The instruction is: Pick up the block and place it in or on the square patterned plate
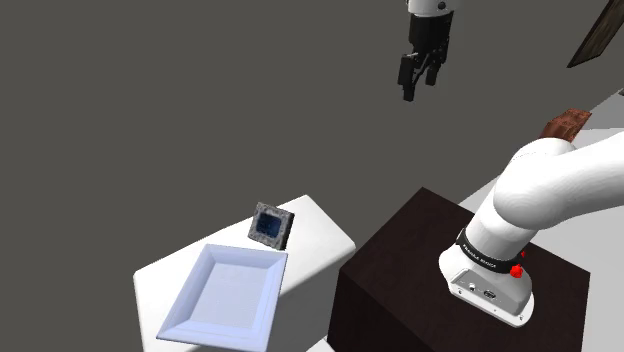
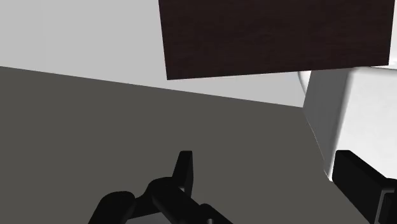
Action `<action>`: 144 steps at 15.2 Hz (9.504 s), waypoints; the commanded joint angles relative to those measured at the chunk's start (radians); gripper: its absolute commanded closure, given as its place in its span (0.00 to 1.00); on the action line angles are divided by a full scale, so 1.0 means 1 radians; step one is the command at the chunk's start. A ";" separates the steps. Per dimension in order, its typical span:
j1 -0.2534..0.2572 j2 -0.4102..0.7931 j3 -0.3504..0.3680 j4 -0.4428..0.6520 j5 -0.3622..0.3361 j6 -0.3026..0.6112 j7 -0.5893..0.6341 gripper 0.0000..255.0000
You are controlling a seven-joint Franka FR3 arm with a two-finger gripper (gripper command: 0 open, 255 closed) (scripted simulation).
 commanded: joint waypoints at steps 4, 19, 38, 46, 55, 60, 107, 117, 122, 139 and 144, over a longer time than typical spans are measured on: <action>0.019 0.064 0.035 -0.016 0.041 0.060 0.042 0.00; 0.100 0.501 0.206 0.052 0.182 0.356 0.224 0.00; 0.096 1.109 0.440 0.379 0.103 0.562 0.444 0.00; -0.052 1.177 0.601 0.338 0.009 0.628 0.511 0.00; -0.129 1.202 0.684 0.345 -0.036 0.617 0.542 1.00; -0.126 1.203 0.685 0.358 -0.035 0.605 0.544 1.00; -0.542 0.886 0.976 -0.033 0.309 1.092 -0.067 1.00; -0.453 0.893 1.036 0.038 0.240 1.047 0.141 1.00; -0.291 0.988 0.991 0.120 0.062 1.032 0.384 1.00; 0.016 1.212 0.774 0.206 -0.253 1.114 0.692 1.00; 0.035 1.232 0.749 0.205 -0.277 1.133 0.706 0.00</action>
